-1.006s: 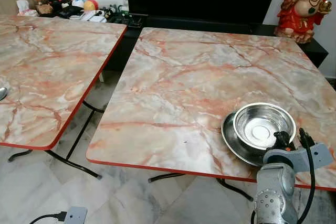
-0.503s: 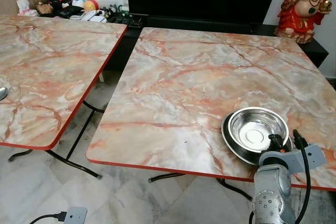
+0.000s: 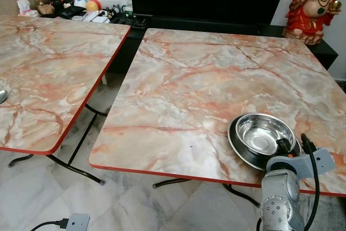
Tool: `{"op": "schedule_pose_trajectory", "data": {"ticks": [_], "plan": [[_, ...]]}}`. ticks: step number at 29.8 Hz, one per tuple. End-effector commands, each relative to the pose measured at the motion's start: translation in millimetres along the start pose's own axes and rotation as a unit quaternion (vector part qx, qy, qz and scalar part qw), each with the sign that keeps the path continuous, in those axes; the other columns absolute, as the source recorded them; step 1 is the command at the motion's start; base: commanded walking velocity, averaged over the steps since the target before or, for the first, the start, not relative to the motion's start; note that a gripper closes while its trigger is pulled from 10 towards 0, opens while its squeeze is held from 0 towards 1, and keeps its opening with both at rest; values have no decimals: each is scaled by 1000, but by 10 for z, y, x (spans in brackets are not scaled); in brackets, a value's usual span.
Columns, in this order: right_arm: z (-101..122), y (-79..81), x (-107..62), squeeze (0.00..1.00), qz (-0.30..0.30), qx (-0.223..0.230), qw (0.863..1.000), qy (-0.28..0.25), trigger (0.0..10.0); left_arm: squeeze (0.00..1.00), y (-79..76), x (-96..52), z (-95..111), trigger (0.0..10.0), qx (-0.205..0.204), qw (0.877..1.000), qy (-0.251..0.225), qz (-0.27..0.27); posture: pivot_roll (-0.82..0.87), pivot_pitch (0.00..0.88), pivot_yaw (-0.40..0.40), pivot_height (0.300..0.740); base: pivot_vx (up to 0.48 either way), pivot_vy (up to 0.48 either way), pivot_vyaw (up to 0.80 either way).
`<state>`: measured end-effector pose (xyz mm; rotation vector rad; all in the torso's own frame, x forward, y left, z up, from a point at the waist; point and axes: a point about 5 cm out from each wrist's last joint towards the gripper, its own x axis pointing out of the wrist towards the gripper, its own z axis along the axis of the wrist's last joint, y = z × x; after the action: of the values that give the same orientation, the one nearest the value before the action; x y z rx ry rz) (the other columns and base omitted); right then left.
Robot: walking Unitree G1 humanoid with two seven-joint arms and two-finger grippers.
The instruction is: Setting the table
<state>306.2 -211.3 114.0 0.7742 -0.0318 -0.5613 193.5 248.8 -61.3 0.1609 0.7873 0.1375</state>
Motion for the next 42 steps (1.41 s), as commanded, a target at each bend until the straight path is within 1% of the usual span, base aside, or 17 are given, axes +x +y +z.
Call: {"op": "schedule_pose_trajectory", "data": {"ticks": [1, 3, 4, 5, 6, 7, 8, 11, 13, 14, 16, 18, 27, 36, 42], "plan": [[-17, -38, -4, 0, -5, -8, 1000, 6, 10000, 0, 4, -21, -86, 10000, 3, 1000, 18, -1, 40, 114, -39, 740, 0, 0, 0], [-19, -37, -4, 0, -5, -8, 1000, 7, 10000, 0, 5, -21, -85, 10000, 3, 1000, 18, 0, 42, 114, -40, 740, 0, 0, 0], [-23, -36, -4, 286, -4, -8, 1000, 7, 10000, 0, 6, -21, -84, 10000, 4, 1000, 18, 0, 42, 114, -40, 740, 0, 0, 0], [-24, -36, -4, 286, -4, -8, 1000, 7, 10000, 0, 6, -21, -84, 10000, 4, 1000, 18, 0, 42, 114, -40, 740, 0, 0, 0], [-25, -34, -5, 325, -4, -7, 1000, 7, 10000, 0, 7, -21, -84, 10000, 3, 1000, 17, 0, 42, 114, -40, 740, 0, 0, 0], [-25, -33, -5, 325, -4, -6, 1000, 7, 10000, 0, 8, -21, -83, 10000, 3, 1000, 17, 0, 42, 114, -40, 740, 0, 0, 0], [-21, -33, -6, 820, -4, -7, 1000, 5, 10000, 0, 8, -21, -83, 10000, 3, 1000, 17, 0, 42, 114, -40, 740, 0, 0, 0], [-14, -40, -9, 816, -6, -10, 1000, 3, 10000, 0, 9, -20, -82, 10000, 3, 1000, 17, 1, 42, 114, -40, 740, 0, 0, 0], [-10, -53, -15, 769, -9, -13, 1000, 2, 10000, 0, 5, -19, -78, 10000, 2, 1000, 17, 0, 39, 114, -41, 740, 0, 0, 0], [-9, -57, -16, 729, -10, -14, 1000, 2, 10000, 0, 3, -18, -76, 10000, 2, 1000, 16, 0, 39, 114, -41, 740, 0, 0, 0], [-4, -68, -29, 20, -12, -14, 1000, -1, 10000, 0, -4, -17, -73, 10000, 2, 1000, 16, -1, 39, 114, -41, 740, 0, 0, 0], [-3, -67, -36, 0, -11, -17, 1000, -1, 10000, 0, -5, -17, -73, 10000, 2, 1000, 16, -1, 35, 115, -42, 740, 0, 0, 0], [-24, -69, -99, 0, -12, -19, 1000, 0, 10000, 0, -9, -17, -77, 10000, 1, 1000, 17, 0, 38, 116, -45, 740, 0, 0, 0], [52, -55, -119, 0, -8, -20, 1000, -22, 10000, 0, -26, -16, -75, 10000, 1, 1000, 16, -3, 33, 112, -48, 740, 0, 0, 0], [79, -82, -143, 0, -24, -25, 999, -31, 10000, 0, -36, -15, -75, 10000, -1, 1000, 16, -4, 31, 113, -51, 740, 0, 0, 0]]}}
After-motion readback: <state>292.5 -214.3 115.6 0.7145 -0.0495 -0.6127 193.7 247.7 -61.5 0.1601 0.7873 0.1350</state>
